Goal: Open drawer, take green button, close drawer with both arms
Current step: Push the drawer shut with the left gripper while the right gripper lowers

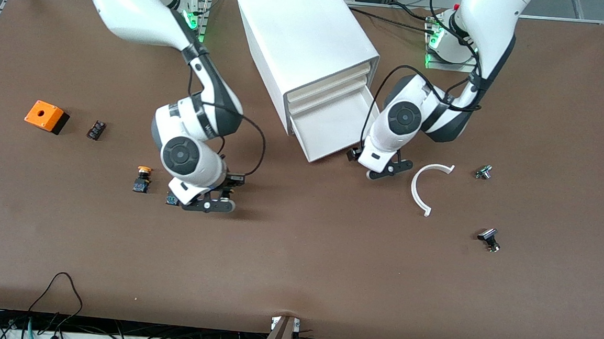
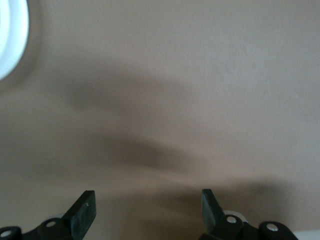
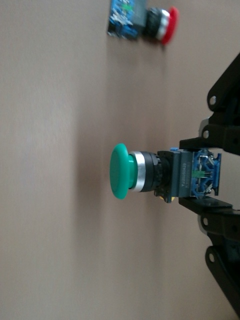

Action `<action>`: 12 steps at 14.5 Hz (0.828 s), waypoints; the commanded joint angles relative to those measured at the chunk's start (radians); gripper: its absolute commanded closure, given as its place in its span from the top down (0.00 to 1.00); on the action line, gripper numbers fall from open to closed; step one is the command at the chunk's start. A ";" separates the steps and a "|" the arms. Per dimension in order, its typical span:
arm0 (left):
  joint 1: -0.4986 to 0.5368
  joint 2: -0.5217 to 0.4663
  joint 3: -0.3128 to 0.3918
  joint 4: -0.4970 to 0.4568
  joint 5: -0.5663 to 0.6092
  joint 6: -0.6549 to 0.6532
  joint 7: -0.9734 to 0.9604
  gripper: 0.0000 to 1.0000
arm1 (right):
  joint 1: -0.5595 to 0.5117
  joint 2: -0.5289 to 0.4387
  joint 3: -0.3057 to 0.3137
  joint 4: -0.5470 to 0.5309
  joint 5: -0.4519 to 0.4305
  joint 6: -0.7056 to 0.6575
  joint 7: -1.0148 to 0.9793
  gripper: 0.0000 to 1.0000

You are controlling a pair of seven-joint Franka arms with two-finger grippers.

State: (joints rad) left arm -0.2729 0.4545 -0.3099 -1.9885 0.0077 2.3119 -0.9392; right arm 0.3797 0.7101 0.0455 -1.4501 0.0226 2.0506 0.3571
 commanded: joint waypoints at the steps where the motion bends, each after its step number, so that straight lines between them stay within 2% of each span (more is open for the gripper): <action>1: -0.015 -0.025 -0.006 -0.036 0.020 0.008 -0.035 0.94 | -0.079 -0.052 0.011 -0.146 0.019 0.100 -0.122 0.00; 3: -0.005 -0.022 -0.034 -0.046 0.005 0.003 -0.041 0.95 | -0.096 -0.052 0.011 -0.179 0.019 0.134 -0.144 0.00; 5: 0.009 -0.030 -0.072 -0.067 -0.076 -0.002 -0.041 0.97 | -0.108 -0.049 0.011 -0.185 0.022 0.132 -0.142 0.00; 6: 0.018 -0.028 -0.093 -0.069 -0.103 -0.003 -0.041 0.98 | -0.113 -0.046 0.011 -0.185 0.045 0.128 -0.141 0.09; 7: 0.021 -0.025 -0.107 -0.067 -0.123 -0.002 -0.041 0.98 | -0.114 -0.044 0.011 -0.184 0.065 0.125 -0.142 0.30; 9: 0.017 -0.023 -0.116 -0.069 -0.161 -0.003 -0.041 0.98 | -0.119 -0.052 0.010 -0.181 0.073 0.122 -0.144 0.99; 12: 0.021 -0.022 -0.159 -0.078 -0.215 -0.003 -0.041 0.98 | -0.133 -0.093 0.010 -0.168 0.073 0.120 -0.161 0.99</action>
State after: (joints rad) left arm -0.2695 0.4543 -0.4275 -2.0420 -0.1584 2.3111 -0.9742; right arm 0.2711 0.6804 0.0445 -1.5887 0.0755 2.1701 0.2273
